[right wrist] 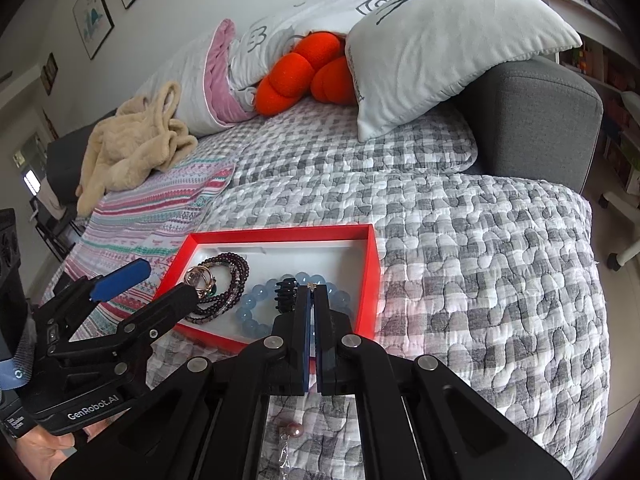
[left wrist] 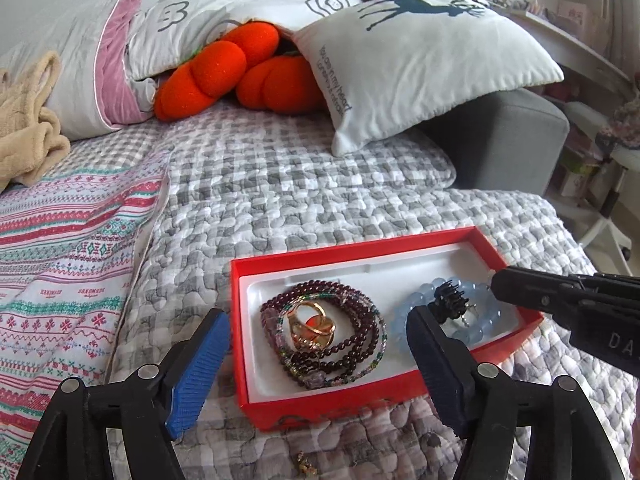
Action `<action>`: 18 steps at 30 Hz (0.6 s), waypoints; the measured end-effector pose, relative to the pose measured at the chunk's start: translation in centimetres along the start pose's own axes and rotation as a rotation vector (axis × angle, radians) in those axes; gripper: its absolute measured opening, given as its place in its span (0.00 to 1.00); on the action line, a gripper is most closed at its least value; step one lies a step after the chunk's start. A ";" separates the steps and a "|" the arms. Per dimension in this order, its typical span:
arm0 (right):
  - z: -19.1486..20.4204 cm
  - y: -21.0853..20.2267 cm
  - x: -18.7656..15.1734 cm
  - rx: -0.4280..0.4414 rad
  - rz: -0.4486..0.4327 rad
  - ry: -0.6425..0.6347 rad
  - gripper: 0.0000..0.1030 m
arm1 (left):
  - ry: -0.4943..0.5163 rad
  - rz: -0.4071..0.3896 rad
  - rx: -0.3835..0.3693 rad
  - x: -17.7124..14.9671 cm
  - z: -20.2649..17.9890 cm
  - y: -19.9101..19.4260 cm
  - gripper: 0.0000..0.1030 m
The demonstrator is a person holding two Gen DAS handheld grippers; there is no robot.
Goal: Organize jewelry
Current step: 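Lower the green bracelet into the box with the left tool while the right drops the gold earring in, then withdraw both open tools from the box toward the remaining jewelry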
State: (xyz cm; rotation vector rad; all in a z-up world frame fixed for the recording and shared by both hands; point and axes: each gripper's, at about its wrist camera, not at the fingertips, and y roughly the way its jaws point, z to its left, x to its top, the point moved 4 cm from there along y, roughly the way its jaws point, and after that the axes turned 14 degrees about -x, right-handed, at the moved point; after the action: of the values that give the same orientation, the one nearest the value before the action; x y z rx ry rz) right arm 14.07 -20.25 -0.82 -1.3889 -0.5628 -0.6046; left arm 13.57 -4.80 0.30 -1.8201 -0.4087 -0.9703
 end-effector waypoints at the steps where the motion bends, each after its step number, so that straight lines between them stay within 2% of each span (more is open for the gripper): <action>1: 0.1 0.1 0.1 -0.001 0.001 -0.002 0.01 | -0.003 0.006 0.006 -0.2 0.2 -0.2 0.74; 5: 0.5 0.5 0.4 0.001 0.003 -0.001 0.01 | -0.017 0.029 0.047 -1.3 1.1 -0.8 0.74; 18: 1.0 2.3 1.6 -0.015 0.012 0.009 0.03 | -0.014 0.132 0.030 -4.2 1.9 -1.3 0.74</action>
State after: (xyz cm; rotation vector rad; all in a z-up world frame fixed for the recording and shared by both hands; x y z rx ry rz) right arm 16.82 -19.12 -1.31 -1.4023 -0.5436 -0.6062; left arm 10.94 -1.95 -2.54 -1.8045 -0.3062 -0.8566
